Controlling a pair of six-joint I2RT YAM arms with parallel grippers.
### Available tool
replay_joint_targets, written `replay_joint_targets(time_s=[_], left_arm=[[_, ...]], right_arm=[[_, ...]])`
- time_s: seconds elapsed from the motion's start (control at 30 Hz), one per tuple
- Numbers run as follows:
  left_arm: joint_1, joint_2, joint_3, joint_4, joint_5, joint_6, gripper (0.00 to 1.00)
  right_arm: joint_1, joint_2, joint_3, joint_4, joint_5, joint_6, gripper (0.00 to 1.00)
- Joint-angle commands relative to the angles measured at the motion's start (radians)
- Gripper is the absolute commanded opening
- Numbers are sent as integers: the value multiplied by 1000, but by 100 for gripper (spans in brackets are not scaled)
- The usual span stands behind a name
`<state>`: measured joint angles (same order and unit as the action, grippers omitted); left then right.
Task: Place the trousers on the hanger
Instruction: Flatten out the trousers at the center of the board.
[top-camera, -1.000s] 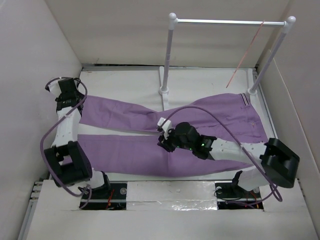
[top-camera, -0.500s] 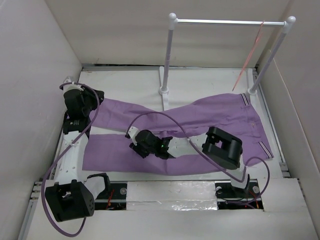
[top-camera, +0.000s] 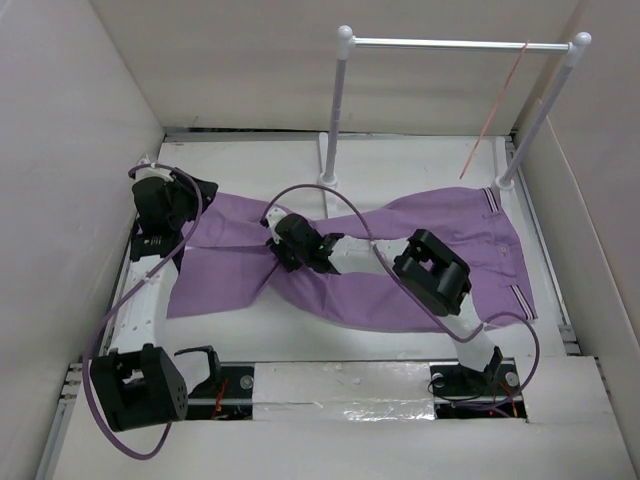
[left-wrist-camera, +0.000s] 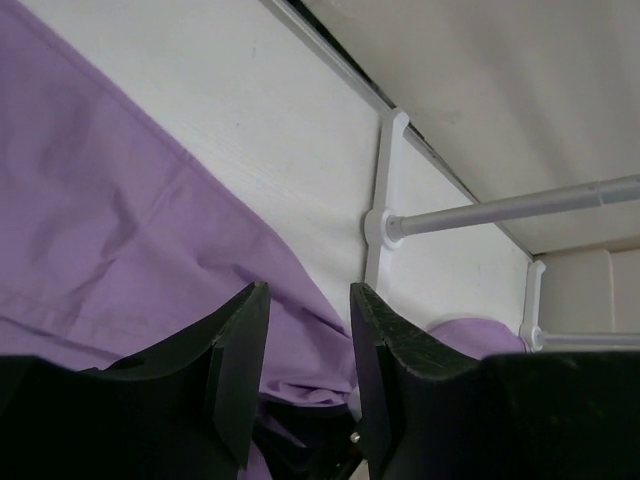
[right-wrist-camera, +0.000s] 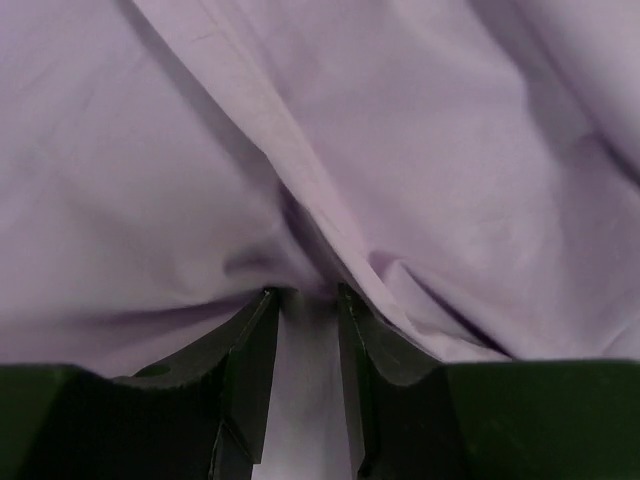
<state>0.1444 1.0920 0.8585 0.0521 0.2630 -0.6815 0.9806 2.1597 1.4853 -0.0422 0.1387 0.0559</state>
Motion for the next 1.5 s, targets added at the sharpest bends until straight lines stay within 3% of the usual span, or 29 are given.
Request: replay_joint_targets(time_s=[0.0, 0.1, 0.3, 0.33, 0.4, 0.47, 0.5, 0.53, 0.6, 0.7, 0.87, 0.9, 0.93, 0.97, 1.03, 1.07, 1.17, 1.47], left_arm=[[3, 31, 7, 26, 1, -9, 36], [3, 58, 1, 14, -44, -16, 38], [3, 121, -30, -79, -165, -75, 39], [3, 108, -47, -130, -227, -104, 38], [3, 74, -68, -185, -322, -125, 28], [3, -3, -90, -294, -490, -160, 10], [27, -32, -102, -322, -530, -173, 6], [56, -88, -140, -362, -541, -181, 3], [108, -135, -183, -394, -533, -207, 0], [213, -161, -236, -435, -547, -213, 0], [414, -32, -216, -553, -614, -239, 0], [423, -3, -204, -599, -654, -272, 8], [423, 6, -200, -618, -682, -295, 8], [423, 15, -194, -639, -700, -317, 25], [432, 43, -187, -655, -722, -331, 42], [432, 54, -187, -647, -720, -323, 55], [445, 78, -190, -621, -743, -293, 60], [454, 140, -226, -532, -706, -276, 56]], right_arm=[[-19, 6, 52, -41, -50, -16, 36], [-28, -84, -37, 45, -112, -14, 37], [42, -320, -175, 62, -211, -82, 59], [56, -398, -192, 48, -211, -91, 64], [90, -478, -261, 48, -208, -119, 65], [99, -587, -310, 48, -206, -131, 57], [99, -624, -366, 51, -208, -134, 46], [99, -658, -397, 68, -209, -140, 19], [81, -751, -459, 90, -162, -160, 3], [31, -829, -565, 155, -160, -133, 0], [-84, -867, -619, 174, -174, -100, 7], [-115, -861, -625, 176, -191, -90, 8], [-115, -856, -625, 176, -208, -90, 9], [-141, -854, -626, 177, -226, -88, 10], [-151, -848, -640, 195, -258, -87, 11], [-161, -847, -645, 202, -269, -85, 11], [-161, -839, -642, 206, -289, -85, 11], [-140, -824, -631, 196, -268, -88, 12]])
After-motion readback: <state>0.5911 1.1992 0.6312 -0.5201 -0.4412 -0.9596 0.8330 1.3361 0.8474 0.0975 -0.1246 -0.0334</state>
